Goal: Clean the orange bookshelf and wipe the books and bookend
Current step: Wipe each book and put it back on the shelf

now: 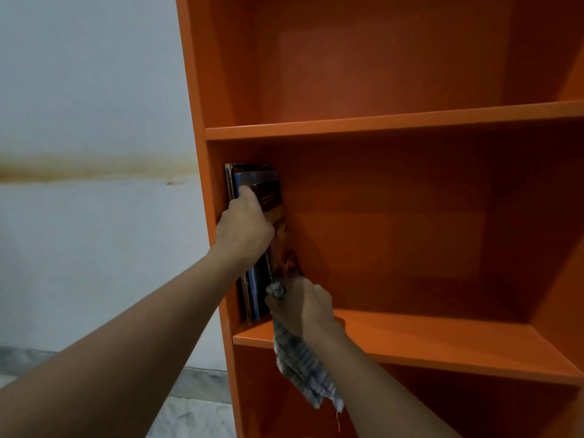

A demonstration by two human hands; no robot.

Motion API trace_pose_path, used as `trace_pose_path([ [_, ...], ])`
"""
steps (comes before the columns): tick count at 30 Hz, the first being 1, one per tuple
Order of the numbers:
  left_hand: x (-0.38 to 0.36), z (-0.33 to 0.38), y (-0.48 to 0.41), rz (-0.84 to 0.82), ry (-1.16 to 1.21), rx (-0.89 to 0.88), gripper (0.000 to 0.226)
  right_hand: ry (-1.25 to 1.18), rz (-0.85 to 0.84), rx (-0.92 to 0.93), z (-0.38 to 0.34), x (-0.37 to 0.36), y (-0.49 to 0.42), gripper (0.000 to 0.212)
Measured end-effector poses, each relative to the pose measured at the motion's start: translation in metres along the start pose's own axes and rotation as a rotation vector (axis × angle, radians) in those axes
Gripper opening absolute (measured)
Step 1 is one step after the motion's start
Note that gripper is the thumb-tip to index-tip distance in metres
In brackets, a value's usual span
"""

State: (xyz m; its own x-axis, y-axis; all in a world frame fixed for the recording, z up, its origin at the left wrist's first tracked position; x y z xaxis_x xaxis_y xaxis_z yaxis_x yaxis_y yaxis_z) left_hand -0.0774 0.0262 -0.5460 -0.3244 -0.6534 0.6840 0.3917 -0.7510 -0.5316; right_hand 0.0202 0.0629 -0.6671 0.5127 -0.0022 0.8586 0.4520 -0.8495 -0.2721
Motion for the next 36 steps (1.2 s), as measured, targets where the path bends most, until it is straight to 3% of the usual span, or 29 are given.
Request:
trace_pose_path([
  [3,-0.003,0.0,0.006,0.096,-0.393,-0.075,0.074,0.014,-0.119,0.008,0.007,-0.007,-0.015,0.035],
  [6,-0.006,-0.001,0.005,0.186,-0.567,-0.178,0.074,-0.052,-0.233,0.016,0.018,-0.007,-0.024,0.061],
  [10,-0.01,0.003,0.002,0.154,-0.678,-0.21,0.066,-0.33,-0.352,-0.039,0.028,-0.009,-0.031,0.069],
  [12,-0.011,0.004,-0.001,0.145,-0.726,-0.196,0.058,-0.34,-0.449,-0.027,0.024,-0.019,-0.036,0.08],
  [15,-0.007,0.006,-0.004,0.116,-0.774,-0.181,0.05,-0.19,-0.366,-0.021,0.024,-0.027,-0.051,0.096],
  [17,-0.004,0.008,-0.005,0.137,-0.811,-0.192,0.053,-0.143,-0.426,-0.055,0.025,-0.034,-0.062,0.099],
  [22,-0.004,0.011,-0.005,0.117,-0.883,-0.182,0.049,-0.114,-0.485,-0.052,0.028,-0.044,-0.08,0.101],
  [26,-0.004,0.011,-0.006,0.112,-0.853,-0.17,0.059,-0.094,-0.446,-0.056,0.03,-0.036,-0.073,0.099],
  [33,-0.003,0.011,0.0,0.06,-0.85,-0.157,0.044,-0.121,-0.31,0.043,0.034,-0.018,-0.054,0.09],
  [36,-0.001,0.012,0.002,0.043,-0.83,-0.16,0.049,-0.122,-0.295,0.048,0.032,-0.016,-0.05,0.09],
])
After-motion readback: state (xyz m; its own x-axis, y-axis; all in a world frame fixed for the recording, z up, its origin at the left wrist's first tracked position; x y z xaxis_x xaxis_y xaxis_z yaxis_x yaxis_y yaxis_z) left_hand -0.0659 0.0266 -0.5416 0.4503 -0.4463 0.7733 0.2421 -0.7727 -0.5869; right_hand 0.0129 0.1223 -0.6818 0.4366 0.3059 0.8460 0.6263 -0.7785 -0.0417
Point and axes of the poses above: each hand's wrist, its own y-axis away from the middle knuckle, its own x-axis out of the back of the hand, z = x × y, the point moved 3 cm from there along -y, towards the middle knuckle, and after that the axes turned 4 degrees about -z, right-handed, at the moved point
